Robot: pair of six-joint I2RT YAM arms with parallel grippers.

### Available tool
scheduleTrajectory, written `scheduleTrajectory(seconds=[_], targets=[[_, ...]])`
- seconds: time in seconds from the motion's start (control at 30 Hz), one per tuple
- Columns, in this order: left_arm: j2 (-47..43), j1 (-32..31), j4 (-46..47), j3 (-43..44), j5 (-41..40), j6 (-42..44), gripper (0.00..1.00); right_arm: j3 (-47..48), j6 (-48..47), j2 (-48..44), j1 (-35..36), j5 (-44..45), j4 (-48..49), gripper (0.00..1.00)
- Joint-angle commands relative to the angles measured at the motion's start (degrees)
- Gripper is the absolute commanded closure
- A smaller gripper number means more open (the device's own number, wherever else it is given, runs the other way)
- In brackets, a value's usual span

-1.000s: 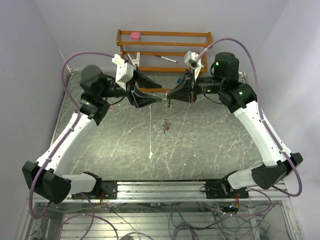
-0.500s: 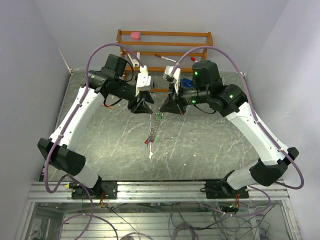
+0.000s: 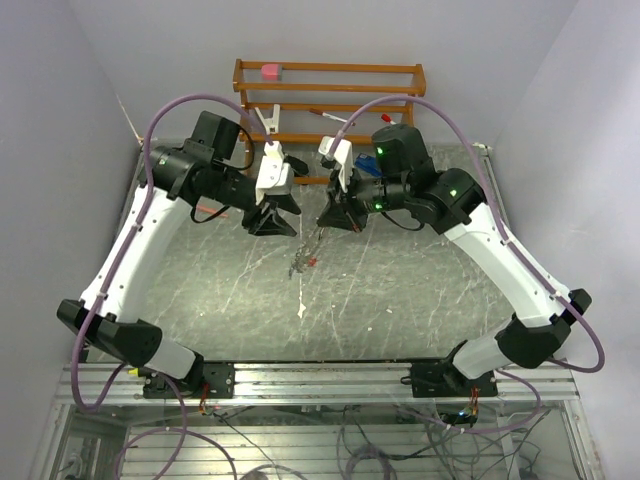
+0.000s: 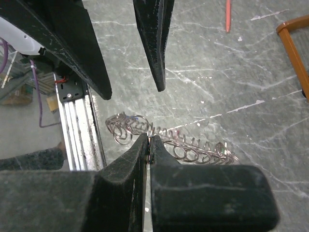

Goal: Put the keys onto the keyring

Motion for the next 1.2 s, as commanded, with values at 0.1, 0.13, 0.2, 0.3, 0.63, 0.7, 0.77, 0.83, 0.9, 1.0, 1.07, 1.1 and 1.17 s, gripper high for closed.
scheduleTrajectory(seconds=[0.1,0.13,0.2,0.3,0.63,0.7,0.77,0.83,0.9,1.0,1.07,1.1,1.17], targets=[[-5.33,-1.25,16.39,-7.32,3.66,-11.61,0.44,0.67,0.84,0.03,2.39,0.77,3.33,1.0],[-5.43,-1.38,17.06,-7.85,3.61,-11.97,0.44,0.56,0.92,0.0,2.58,1.04,3.56,1.0],[-5.43,-1.56,18.75,-8.43,3.74,-13.85,0.45,0.21,1.02,-0.03,2.9,1.24,4.18,1.0],[-5.91,-1.64,23.14,-9.53,4.5,-17.22,0.47,-0.03,1.19,-0.06,3.11,1.29,4.6,1.0],[-6.05,-1.77,23.64,-10.86,5.86,-18.62,0.65,-0.89,1.38,-0.42,3.18,1.83,5.67,1.0],[-5.86,-1.77,22.03,-10.6,6.09,-17.85,0.67,-0.91,1.38,-0.49,3.15,1.89,5.87,1.0],[-5.52,-1.85,19.92,-10.22,6.4,-16.77,0.67,-0.81,1.38,-0.49,3.17,2.02,5.9,1.0],[-5.2,-2.01,18.11,-9.92,6.85,-15.48,0.67,-0.67,1.32,-0.36,3.16,1.93,5.84,1.0],[-4.78,-2.24,16.94,-9.81,7.18,-14.76,0.67,-0.36,1.38,-0.23,3.11,1.84,5.82,1.0],[-4.28,-2.79,15.43,-9.63,7.33,-13.84,0.67,-0.38,1.56,-0.28,3.23,1.58,6.15,1.0],[-3.78,-3.19,13.92,-9.2,7.26,-12.47,0.66,-0.45,1.56,-0.38,3.27,1.57,6.26,1.0],[-3.47,-3.33,13.32,-8.77,7.21,-11.94,0.67,-0.51,1.56,-0.53,3.2,1.5,6.28,1.0],[-3.07,-3.44,13.28,-8.22,7.24,-11.81,0.69,-0.64,1.69,-0.48,3.24,1.25,6.36,1.0]])
